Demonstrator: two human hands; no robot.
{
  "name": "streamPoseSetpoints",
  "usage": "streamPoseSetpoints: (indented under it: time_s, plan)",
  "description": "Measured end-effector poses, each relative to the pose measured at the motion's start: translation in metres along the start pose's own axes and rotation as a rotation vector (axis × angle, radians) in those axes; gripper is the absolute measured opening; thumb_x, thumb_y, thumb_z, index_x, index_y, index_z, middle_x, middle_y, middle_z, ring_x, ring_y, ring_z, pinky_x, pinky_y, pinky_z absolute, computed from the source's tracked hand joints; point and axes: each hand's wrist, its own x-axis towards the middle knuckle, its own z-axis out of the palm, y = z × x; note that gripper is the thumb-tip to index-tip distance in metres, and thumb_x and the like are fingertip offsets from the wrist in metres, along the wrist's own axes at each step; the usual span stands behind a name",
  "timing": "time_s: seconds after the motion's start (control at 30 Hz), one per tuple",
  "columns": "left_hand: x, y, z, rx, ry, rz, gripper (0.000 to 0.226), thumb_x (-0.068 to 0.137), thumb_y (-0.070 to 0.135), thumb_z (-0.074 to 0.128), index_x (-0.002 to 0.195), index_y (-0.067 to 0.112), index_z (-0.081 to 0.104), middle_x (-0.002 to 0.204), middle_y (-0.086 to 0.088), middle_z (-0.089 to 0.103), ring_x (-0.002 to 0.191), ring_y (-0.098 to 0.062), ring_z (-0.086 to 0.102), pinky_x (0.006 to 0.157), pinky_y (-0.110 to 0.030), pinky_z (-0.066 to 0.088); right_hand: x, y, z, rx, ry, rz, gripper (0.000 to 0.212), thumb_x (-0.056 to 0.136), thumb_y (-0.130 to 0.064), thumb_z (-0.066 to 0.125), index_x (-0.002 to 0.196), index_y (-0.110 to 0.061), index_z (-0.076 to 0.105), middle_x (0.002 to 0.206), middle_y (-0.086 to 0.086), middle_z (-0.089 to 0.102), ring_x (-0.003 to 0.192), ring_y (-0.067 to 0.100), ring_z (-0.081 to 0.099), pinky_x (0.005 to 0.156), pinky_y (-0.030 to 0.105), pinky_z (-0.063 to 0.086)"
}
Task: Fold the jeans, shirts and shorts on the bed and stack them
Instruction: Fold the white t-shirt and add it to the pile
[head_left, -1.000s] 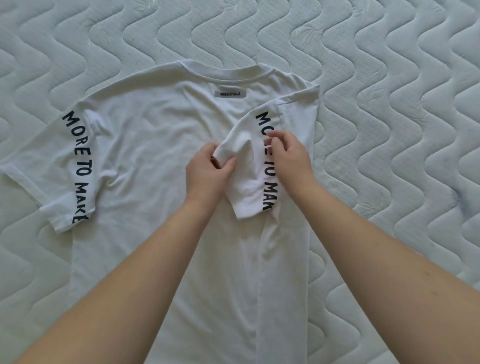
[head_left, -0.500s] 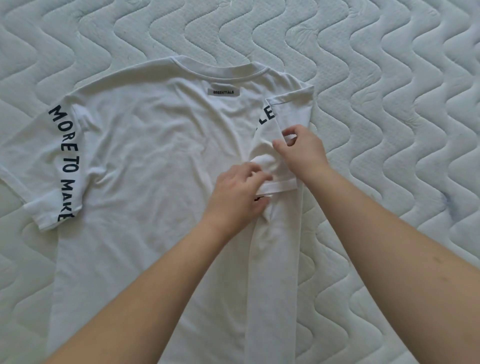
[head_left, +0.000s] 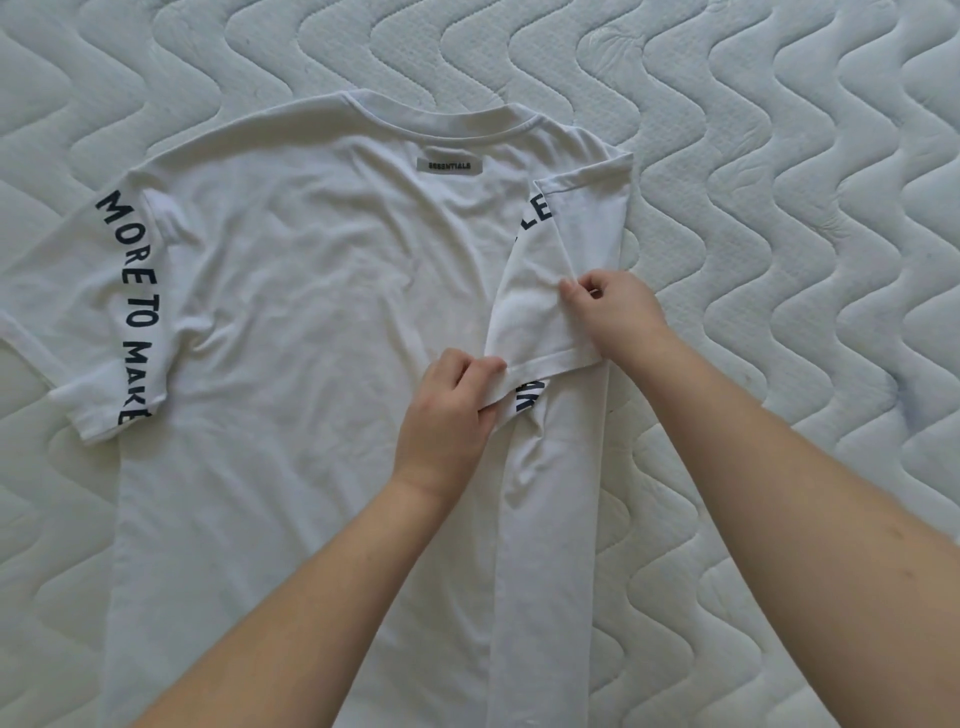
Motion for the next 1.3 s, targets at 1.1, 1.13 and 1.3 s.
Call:
streamPoseSetpoints:
  time_s: [1.1,1.13,1.3]
  plan:
    - [0.003,-0.056,0.044,0.6,-0.22,0.356,0.062,0.101,0.043,0.024,0.156,0.015,0.025,0.163,-0.005,0.02,0.151,-0.019,0.017,0.121,-0.043,0.019,0.047,-0.012,0.049,-0.705,0.173,-0.507,0.065,0.1,-0.048,0.021,0.157,-0.02,0.007,0.165,-0.001,0.003,0.151,0.013,-0.001,0.119,0.032,-0.011]
    - [0.004,-0.056,0.045,0.606,-0.217,0.356,0.062,0.1,0.043,0.024,0.156,0.016,0.025,0.163,-0.005,0.02,0.151,-0.02,0.017,0.12,-0.043,0.02,0.047,-0.012,0.049,-0.712,0.171,-0.504,0.065,0.1,-0.048,0.021,0.157,-0.02,0.007,0.165,-0.001,0.002,0.151,0.014,-0.002,0.119,0.034,-0.011]
    - [0.006,-0.059,0.048,0.616,-0.235,0.354,0.065,0.097,0.045,0.029,0.156,0.016,0.026,0.162,-0.005,0.022,0.151,-0.02,0.018,0.12,-0.046,0.02,0.048,-0.016,0.043,-0.689,0.102,-0.5,0.064,0.101,-0.048,0.019,0.157,-0.021,0.002,0.165,-0.001,-0.004,0.151,0.014,-0.006,0.121,0.038,-0.009]
